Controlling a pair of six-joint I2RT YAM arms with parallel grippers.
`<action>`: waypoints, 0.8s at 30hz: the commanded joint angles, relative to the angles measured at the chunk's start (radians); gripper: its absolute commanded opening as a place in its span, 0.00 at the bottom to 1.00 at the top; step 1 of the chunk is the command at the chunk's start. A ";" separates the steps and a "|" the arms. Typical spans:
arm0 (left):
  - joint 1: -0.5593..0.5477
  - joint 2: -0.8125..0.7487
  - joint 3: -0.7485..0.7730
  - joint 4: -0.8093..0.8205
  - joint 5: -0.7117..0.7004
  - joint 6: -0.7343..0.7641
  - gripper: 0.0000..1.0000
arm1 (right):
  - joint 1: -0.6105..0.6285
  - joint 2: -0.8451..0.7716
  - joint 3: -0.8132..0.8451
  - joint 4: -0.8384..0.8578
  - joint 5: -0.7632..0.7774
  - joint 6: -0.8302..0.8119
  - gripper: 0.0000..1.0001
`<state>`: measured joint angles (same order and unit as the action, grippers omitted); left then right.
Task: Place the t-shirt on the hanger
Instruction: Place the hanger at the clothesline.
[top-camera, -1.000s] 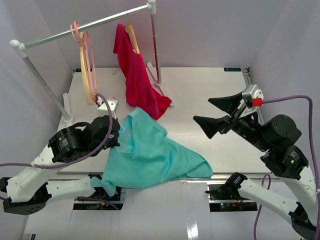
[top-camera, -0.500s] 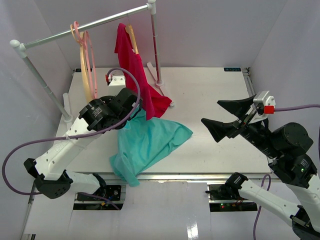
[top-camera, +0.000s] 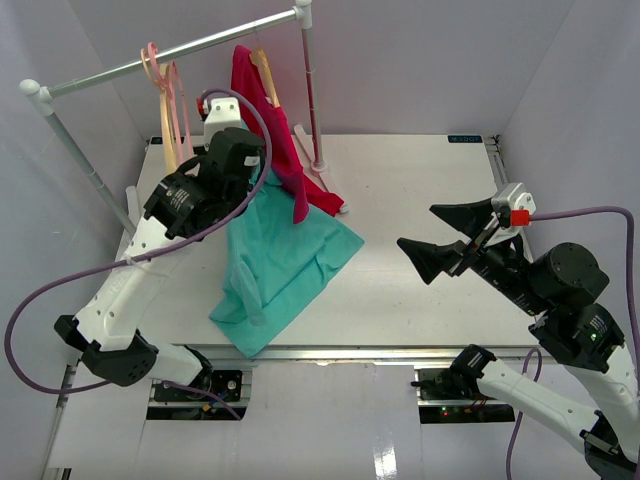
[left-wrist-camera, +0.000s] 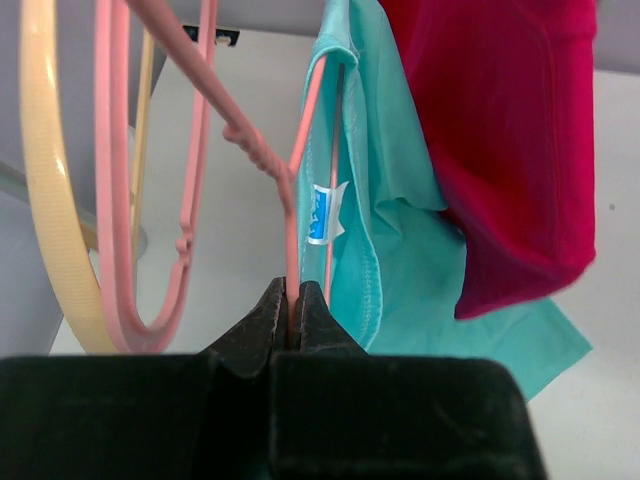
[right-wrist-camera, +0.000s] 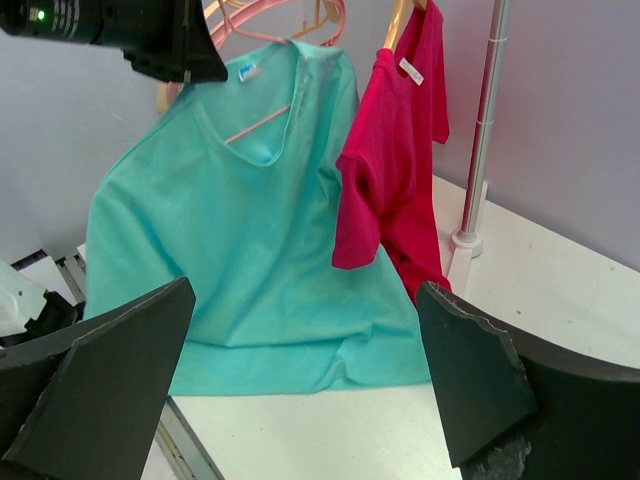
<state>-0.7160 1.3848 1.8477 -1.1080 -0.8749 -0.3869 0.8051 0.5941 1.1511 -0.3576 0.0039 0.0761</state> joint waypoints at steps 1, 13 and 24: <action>0.083 0.040 0.063 0.167 0.080 0.130 0.00 | -0.003 -0.014 -0.005 0.029 0.014 -0.004 0.98; 0.195 0.186 0.166 0.421 0.048 0.293 0.00 | -0.001 -0.028 -0.040 0.040 0.016 -0.004 0.98; 0.335 0.197 0.120 0.528 0.137 0.296 0.00 | 0.000 0.019 -0.053 0.051 0.007 0.003 0.98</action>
<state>-0.4194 1.6173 1.9553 -0.6648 -0.7702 -0.1000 0.8051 0.5833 1.0988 -0.3493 0.0046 0.0761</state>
